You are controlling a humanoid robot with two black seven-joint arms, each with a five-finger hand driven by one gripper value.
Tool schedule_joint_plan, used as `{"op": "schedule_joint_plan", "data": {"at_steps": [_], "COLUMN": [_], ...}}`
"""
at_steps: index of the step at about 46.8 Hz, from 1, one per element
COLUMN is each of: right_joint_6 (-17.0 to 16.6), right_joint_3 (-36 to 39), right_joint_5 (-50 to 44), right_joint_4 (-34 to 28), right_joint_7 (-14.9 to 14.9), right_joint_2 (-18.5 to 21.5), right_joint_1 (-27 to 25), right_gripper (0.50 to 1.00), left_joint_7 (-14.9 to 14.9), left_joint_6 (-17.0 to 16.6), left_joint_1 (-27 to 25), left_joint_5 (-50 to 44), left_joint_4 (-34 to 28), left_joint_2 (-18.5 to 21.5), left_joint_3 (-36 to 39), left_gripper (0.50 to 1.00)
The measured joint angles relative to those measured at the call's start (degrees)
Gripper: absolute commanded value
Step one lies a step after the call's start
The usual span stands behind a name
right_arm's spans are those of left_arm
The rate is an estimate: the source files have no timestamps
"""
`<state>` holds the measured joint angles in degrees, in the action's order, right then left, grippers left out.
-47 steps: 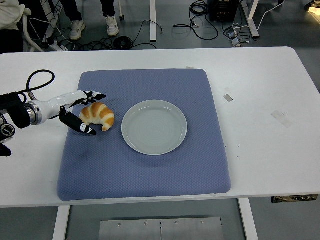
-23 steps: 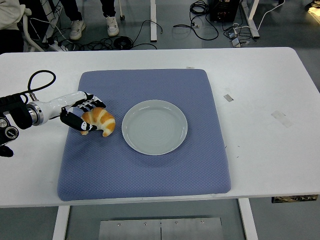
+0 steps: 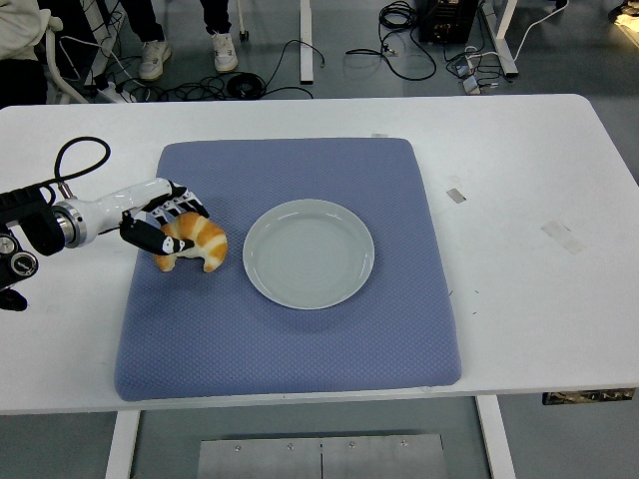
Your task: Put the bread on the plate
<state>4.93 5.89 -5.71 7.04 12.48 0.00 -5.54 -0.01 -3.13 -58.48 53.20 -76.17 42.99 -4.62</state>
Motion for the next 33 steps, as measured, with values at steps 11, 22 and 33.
{"op": "schedule_joint_plan", "data": {"at_steps": [11,22,33], "right_joint_6": [0.00,0.00,-0.02], "right_joint_3": [0.00,0.00,0.00], "right_joint_5": [0.00,0.00,0.00], "right_joint_4": [0.02,0.03,0.05], "right_joint_7": [0.00,0.01,0.00], "right_joint_2": [0.00,0.00,0.00], "right_joint_1": [0.00,0.00,0.01], "right_gripper": [1.000,1.000,1.000], "left_joint_7": [-0.04,-0.11,-0.17], "left_joint_6": [0.64,1.07,1.01], "left_joint_1": [-3.64,-3.54,-3.46], "left_joint_5": [-3.50,-4.17,-4.06], "left_joint_4": [-0.91,-0.94,-0.84], "left_joint_2": [1.93,-2.80,-7.76], "left_joint_3": [-3.42,-4.00,-3.70], "left_gripper": [0.500,0.500,0.500]}}
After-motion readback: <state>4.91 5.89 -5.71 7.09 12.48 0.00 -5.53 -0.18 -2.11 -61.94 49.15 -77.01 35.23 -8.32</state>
